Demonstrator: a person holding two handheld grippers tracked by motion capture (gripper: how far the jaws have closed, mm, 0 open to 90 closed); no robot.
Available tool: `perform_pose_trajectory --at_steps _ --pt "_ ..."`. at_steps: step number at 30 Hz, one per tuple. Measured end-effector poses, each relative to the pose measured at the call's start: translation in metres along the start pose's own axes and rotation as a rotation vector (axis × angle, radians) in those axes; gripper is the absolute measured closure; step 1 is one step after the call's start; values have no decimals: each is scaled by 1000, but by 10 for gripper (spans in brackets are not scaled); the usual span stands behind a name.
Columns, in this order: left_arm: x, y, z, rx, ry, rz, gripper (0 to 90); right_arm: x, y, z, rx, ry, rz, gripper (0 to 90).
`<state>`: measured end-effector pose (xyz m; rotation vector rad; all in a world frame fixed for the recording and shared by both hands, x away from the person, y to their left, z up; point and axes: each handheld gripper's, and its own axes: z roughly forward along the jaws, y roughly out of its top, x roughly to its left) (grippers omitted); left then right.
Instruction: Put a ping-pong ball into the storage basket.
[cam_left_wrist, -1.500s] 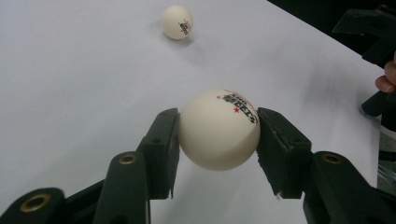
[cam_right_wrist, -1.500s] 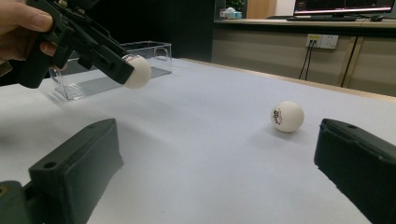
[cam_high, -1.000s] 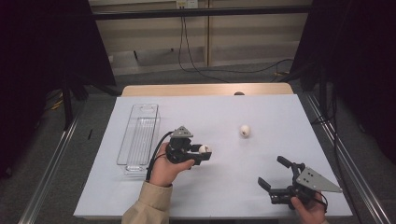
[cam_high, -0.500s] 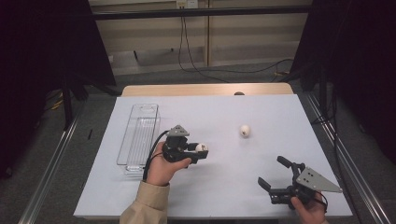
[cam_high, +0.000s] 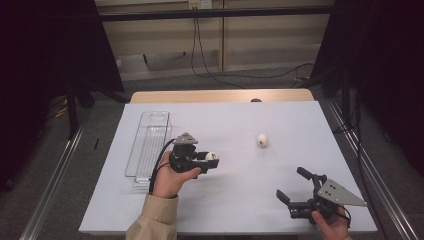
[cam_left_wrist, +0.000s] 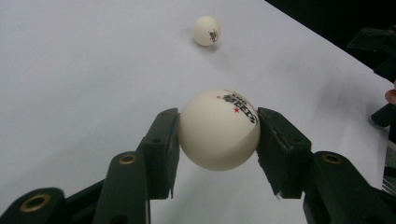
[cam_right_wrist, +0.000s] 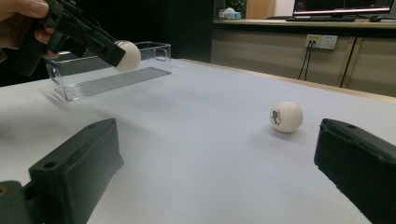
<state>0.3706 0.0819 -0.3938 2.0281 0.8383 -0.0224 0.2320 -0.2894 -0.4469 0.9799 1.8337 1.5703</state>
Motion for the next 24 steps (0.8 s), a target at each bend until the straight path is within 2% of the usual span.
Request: perform_pose_trajectory --at_steps 24 --pt "8 -1 -11 -4 17 -26 509 0 0 0 -1 0 0 0"
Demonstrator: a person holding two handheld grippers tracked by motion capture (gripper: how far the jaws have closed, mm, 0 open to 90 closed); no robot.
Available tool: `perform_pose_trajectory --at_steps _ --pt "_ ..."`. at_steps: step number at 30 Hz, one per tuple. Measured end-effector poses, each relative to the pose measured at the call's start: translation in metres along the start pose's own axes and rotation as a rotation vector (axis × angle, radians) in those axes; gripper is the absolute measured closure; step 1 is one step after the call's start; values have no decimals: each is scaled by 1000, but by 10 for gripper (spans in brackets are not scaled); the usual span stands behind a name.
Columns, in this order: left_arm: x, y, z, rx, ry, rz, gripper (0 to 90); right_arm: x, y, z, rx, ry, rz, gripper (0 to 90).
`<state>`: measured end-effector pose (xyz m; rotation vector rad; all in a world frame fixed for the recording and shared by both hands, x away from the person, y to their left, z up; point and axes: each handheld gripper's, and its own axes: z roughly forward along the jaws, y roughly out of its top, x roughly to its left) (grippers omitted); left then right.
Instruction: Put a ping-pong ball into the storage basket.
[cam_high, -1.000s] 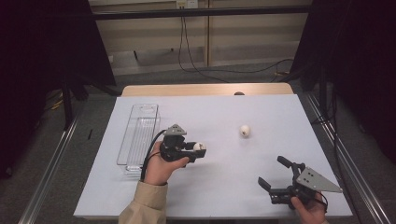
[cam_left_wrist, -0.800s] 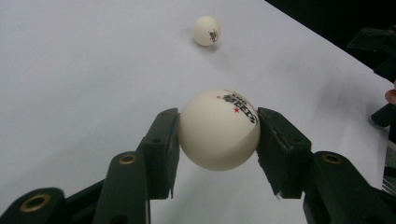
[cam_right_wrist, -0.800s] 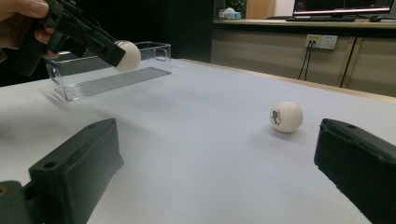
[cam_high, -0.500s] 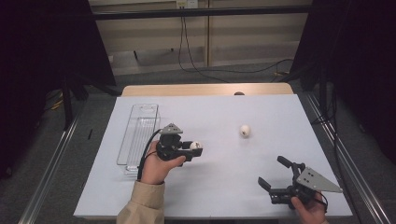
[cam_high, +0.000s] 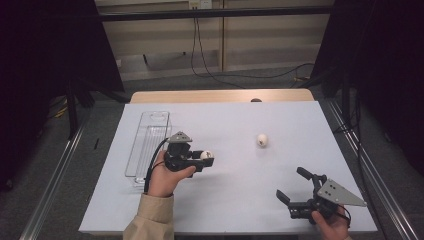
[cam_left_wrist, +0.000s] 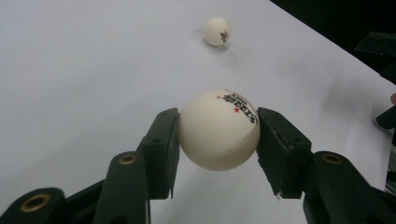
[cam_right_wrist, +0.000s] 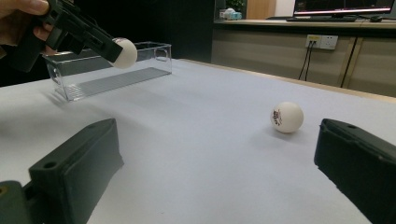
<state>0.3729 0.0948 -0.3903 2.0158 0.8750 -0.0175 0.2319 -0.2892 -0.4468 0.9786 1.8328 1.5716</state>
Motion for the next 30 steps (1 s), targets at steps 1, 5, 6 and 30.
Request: perform_pose_trajectory --at_steps 1,5,6,30 --pt "0 0 -1 0 4 1 509 0 0 0 0 0 0 0" --pt "2 0 -3 -2 5 -3 509 0 0 0 0 0 1 0" --pt "2 0 -3 -1 7 -7 509 0 0 0 1 0 1 0" --pt "9 1 -20 -4 40 -22 508 0 0 0 -1 0 -2 0"
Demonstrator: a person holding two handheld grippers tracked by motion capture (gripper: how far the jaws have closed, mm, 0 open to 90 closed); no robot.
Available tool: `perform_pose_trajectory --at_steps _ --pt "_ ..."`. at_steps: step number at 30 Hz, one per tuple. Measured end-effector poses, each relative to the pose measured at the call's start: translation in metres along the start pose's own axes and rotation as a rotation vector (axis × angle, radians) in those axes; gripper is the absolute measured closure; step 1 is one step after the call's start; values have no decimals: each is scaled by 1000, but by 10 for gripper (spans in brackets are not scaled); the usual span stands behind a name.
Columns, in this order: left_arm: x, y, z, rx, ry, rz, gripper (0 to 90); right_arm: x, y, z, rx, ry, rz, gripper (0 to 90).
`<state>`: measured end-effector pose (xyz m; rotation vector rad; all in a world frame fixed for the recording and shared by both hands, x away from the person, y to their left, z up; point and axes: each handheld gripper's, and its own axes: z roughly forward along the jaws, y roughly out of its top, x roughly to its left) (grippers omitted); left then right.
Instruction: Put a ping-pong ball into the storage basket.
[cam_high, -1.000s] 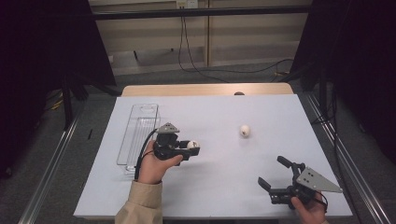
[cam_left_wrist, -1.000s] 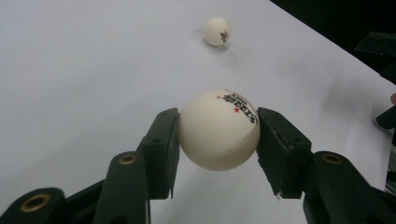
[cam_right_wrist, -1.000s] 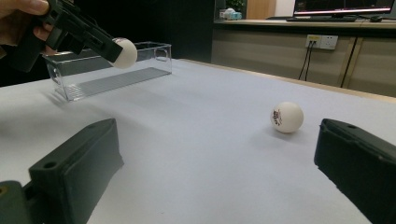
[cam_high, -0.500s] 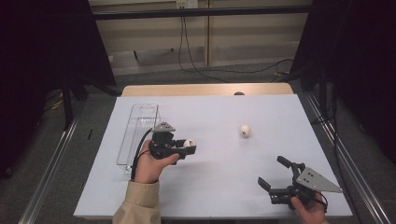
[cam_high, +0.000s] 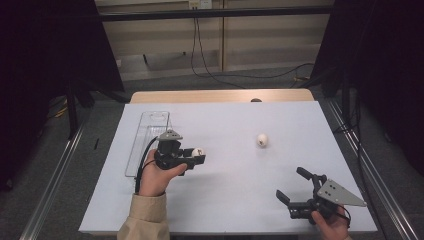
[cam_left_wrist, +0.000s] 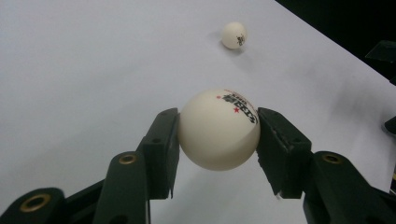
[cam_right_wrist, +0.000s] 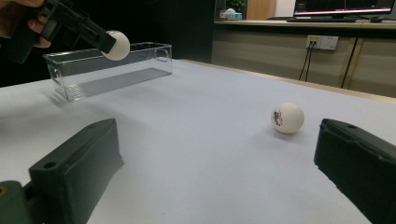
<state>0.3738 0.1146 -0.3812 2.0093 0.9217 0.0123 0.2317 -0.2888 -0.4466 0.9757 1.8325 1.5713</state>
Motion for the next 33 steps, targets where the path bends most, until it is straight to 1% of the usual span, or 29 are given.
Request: perform_pose_trajectory --at_steps 3,8,33 --pt "1 0 -1 -1 2 -5 508 0 0 0 0 0 1 0" --pt "3 0 -4 -6 17 -9 508 0 0 0 0 0 1 0" --pt "12 -2 -15 -18 35 -29 508 0 0 0 1 1 0 0"
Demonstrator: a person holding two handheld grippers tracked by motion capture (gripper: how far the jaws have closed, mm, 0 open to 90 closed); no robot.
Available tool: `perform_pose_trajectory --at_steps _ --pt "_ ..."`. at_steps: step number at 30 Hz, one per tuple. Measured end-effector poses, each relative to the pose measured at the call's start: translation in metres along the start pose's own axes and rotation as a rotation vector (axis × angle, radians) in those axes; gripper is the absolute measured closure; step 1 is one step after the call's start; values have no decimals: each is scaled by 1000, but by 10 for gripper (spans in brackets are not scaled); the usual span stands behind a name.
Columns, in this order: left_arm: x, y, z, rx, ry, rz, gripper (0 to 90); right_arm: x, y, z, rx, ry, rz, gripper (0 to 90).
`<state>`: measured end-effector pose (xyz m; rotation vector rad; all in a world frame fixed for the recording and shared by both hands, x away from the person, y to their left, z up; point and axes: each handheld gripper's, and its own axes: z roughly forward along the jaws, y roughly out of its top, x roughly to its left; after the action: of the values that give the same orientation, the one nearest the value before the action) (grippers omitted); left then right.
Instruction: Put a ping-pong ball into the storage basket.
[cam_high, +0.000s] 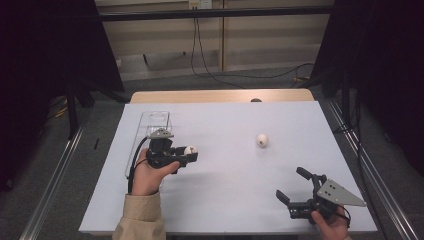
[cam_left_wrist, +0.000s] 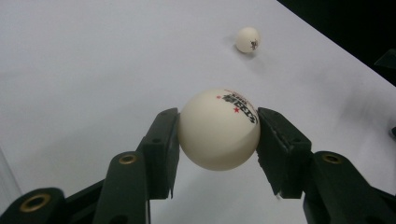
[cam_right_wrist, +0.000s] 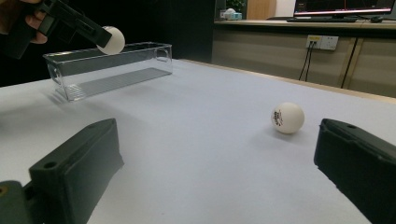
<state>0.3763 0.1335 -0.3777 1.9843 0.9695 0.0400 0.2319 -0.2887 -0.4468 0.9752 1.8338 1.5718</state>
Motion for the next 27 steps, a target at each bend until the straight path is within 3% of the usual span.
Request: perform_pose_trajectory --at_steps 27 --pt "10 -2 -12 -19 26 -15 508 1 0 0 -2 1 3 0"
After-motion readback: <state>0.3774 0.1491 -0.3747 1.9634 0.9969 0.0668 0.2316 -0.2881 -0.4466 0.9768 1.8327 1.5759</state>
